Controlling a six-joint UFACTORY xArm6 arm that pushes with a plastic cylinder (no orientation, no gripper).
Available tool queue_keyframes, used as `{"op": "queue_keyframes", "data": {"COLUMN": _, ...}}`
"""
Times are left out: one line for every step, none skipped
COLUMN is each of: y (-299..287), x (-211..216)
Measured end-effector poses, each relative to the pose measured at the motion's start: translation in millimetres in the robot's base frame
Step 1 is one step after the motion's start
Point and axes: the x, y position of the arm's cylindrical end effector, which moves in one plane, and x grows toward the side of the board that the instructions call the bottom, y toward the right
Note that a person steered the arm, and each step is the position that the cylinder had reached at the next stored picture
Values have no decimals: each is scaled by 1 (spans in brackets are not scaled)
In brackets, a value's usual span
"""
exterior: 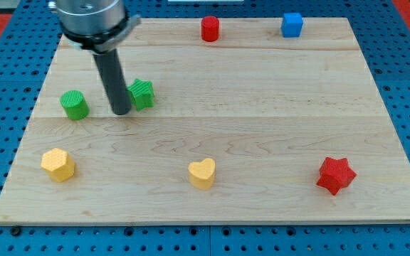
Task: Push the green star towards the right center
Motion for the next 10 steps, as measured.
{"op": "queue_keyframes", "data": {"y": -7, "x": -10}}
{"op": "queue_keyframes", "data": {"y": 28, "x": -40}}
{"op": "queue_keyframes", "data": {"y": 109, "x": -20}}
{"op": "queue_keyframes", "data": {"y": 120, "x": -25}}
{"op": "queue_keyframes", "data": {"y": 71, "x": -35}}
{"op": "queue_keyframes", "data": {"y": 151, "x": -51}}
{"op": "queue_keyframes", "data": {"y": 257, "x": -41}}
{"op": "queue_keyframes", "data": {"y": 295, "x": -32}}
{"op": "queue_keyframes", "data": {"y": 228, "x": -19}}
{"op": "queue_keyframes", "data": {"y": 298, "x": 30}}
